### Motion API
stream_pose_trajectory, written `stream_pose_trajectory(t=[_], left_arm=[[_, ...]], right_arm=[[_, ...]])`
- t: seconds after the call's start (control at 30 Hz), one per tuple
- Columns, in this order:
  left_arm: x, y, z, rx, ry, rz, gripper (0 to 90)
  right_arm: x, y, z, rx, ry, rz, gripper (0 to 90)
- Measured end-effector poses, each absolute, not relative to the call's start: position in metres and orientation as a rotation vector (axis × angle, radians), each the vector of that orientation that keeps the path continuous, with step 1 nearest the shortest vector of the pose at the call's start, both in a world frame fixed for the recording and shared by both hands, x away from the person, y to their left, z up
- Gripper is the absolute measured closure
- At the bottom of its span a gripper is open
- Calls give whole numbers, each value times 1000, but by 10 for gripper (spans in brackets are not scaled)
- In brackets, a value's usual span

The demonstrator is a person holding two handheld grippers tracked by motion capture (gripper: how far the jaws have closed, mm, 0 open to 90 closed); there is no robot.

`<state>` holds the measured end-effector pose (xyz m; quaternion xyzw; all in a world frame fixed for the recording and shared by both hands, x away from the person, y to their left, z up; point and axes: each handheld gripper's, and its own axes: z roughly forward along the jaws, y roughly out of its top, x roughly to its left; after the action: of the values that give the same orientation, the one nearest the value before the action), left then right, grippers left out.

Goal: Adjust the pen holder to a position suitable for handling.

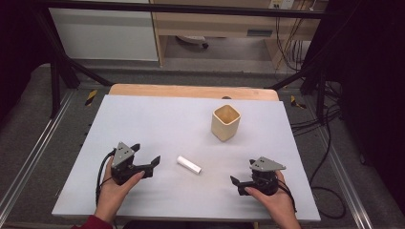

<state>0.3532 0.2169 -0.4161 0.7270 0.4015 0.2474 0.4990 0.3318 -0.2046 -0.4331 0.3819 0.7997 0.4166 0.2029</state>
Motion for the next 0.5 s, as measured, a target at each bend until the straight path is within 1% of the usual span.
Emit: stream_pose_trajectory(t=[0.5], left_arm=[[352, 221, -416, 1751, 973, 615, 93]], right_arm=[[341, -163, -441, 986, 2430, 1096, 73]])
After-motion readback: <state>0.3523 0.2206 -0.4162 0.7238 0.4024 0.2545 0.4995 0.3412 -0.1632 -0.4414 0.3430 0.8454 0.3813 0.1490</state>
